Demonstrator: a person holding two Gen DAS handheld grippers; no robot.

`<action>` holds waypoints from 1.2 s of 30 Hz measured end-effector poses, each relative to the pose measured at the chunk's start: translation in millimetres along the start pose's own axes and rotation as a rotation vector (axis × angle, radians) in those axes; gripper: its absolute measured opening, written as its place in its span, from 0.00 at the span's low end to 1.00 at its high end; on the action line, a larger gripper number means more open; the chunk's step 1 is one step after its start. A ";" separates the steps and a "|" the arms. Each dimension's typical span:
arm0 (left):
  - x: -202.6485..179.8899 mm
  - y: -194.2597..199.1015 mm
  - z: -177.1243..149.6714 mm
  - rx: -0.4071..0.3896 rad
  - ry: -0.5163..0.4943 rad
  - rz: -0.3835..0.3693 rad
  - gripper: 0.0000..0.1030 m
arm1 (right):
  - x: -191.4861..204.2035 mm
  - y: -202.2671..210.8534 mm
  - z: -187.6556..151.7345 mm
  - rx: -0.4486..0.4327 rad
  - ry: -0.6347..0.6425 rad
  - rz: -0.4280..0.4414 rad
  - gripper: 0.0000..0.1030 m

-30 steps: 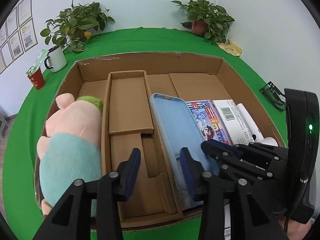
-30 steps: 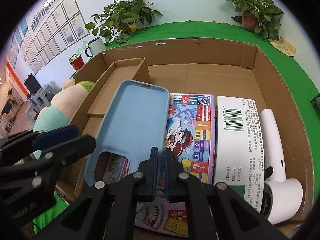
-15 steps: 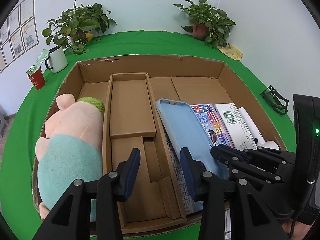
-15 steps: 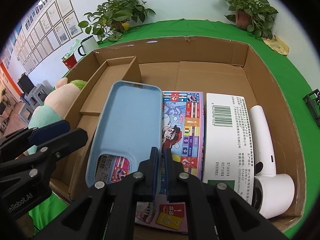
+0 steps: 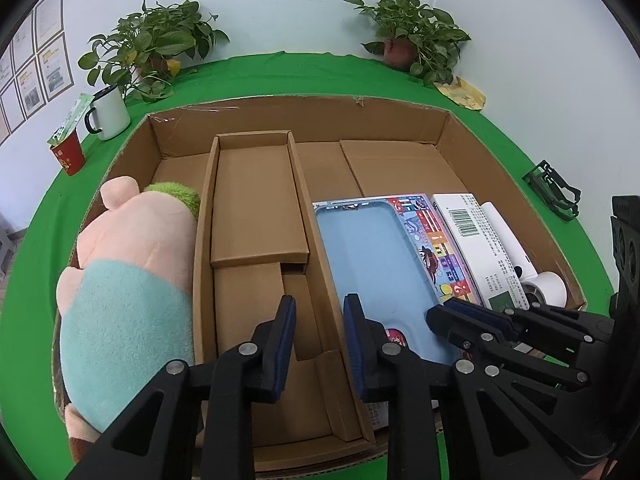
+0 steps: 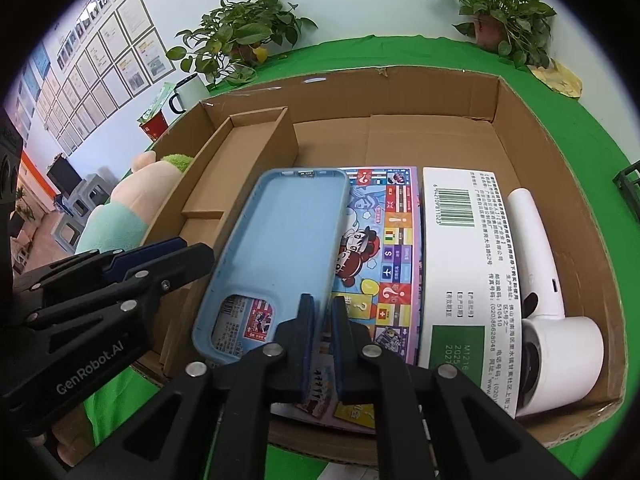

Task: Organize objects
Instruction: 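Lower the phone case onto the board-game box, open both grippers, withdraw, then move both grippers to the white folding phone stand and grasp its sides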

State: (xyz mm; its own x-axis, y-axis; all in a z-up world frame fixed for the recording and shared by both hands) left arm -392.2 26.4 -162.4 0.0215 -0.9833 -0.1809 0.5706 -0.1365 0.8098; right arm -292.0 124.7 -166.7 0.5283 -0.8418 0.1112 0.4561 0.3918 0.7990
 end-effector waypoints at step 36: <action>11.8 121.8 -147.1 -0.206 0.050 -0.057 1.00 | 21.4 38.7 -137.3 0.030 0.033 -0.112 0.90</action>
State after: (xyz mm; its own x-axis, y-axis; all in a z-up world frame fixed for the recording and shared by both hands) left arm -201.7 15.9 -148.0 0.0224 -0.9667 -0.2549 0.7276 -0.1591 0.6673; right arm -164.8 172.8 -214.5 0.4992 -0.8665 0.0013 0.4921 0.2848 0.8227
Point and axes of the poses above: each gripper's, at about its wrist camera, not at the fingertips, and y roughly against the way its jaws point, x to its left, z to its top, the point moved 9 cm from there along -y, roughly the way its jaws point, and after that the axes turned 9 degrees about y, right-handed, at the moved point
